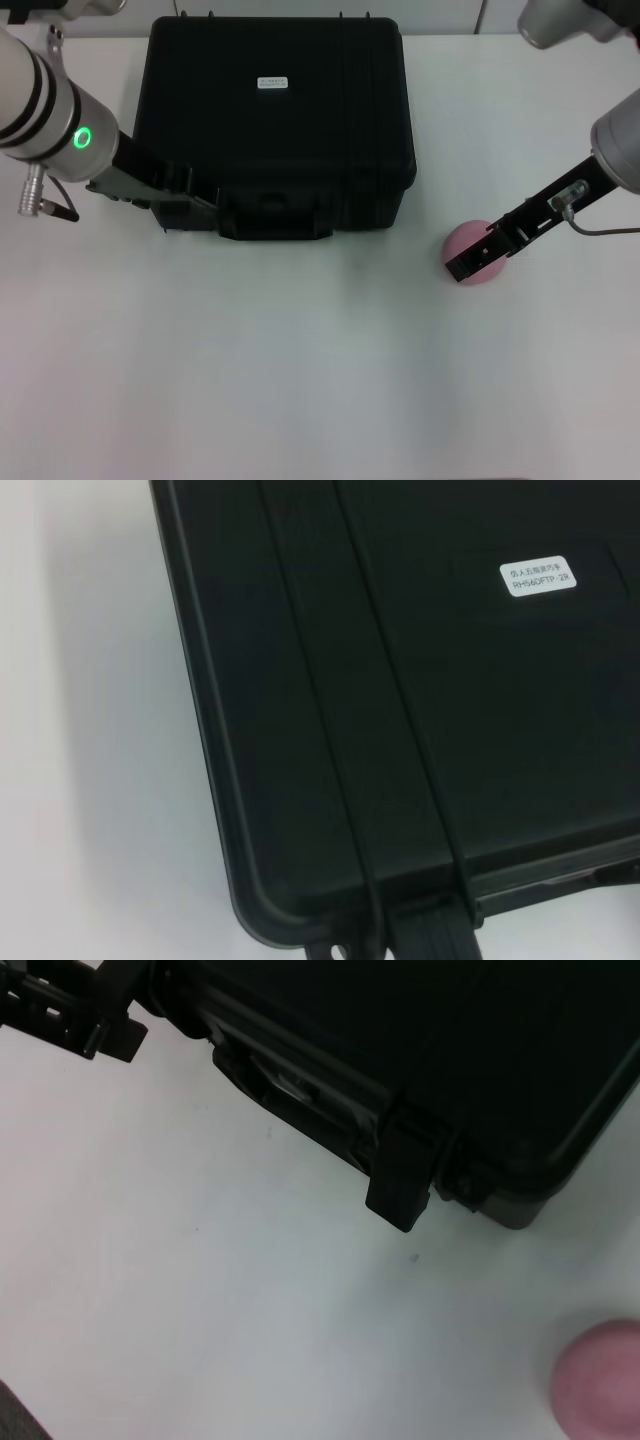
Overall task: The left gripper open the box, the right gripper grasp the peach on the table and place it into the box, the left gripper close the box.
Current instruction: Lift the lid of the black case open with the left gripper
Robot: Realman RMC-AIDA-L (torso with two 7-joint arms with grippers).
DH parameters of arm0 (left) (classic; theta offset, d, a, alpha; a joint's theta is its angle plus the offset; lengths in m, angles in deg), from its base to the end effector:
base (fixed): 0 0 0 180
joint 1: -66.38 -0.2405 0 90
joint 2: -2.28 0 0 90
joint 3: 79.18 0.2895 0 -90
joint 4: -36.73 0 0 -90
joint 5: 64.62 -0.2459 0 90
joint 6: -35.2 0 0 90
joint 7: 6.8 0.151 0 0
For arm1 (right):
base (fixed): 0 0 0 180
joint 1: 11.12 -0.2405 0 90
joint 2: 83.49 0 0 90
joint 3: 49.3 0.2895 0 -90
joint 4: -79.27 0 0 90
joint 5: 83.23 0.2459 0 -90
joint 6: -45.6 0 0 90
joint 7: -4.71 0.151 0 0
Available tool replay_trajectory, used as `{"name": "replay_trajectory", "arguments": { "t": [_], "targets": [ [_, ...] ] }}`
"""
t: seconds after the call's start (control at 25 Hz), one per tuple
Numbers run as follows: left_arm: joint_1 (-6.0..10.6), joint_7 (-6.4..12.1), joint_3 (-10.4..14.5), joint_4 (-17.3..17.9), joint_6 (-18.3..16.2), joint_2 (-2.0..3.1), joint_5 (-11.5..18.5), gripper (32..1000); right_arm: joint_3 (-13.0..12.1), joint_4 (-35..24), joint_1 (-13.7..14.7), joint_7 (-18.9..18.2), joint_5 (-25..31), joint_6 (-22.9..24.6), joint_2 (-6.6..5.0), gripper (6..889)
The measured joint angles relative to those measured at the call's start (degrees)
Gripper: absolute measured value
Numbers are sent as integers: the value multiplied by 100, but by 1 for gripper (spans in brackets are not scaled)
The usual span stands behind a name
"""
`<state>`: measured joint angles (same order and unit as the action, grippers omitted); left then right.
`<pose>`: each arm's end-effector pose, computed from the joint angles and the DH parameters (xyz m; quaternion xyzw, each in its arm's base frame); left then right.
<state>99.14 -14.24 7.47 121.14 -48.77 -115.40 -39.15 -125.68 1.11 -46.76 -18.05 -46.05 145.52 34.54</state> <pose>-0.1799 0.4138 -0.0128 -0.7798 -0.5390 0.1016 0.3019 0.1866 0.3881 -0.0087 -0.8826 0.4276 -0.1631 0.1078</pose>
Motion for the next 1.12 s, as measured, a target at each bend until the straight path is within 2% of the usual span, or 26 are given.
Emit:
{"name": "replay_trajectory", "arguments": {
  "t": [0.64, 1.12],
  "targets": [
    [65, 89, 1, -146, 131, -1, -6, 696, 0, 12, -23, -1, 0, 0, 0, 811],
    [95, 155, 2, -197, 121, 0, -9, 404, 1, 11, -22, -1, 0, 0, 0, 808]
  ]
}}
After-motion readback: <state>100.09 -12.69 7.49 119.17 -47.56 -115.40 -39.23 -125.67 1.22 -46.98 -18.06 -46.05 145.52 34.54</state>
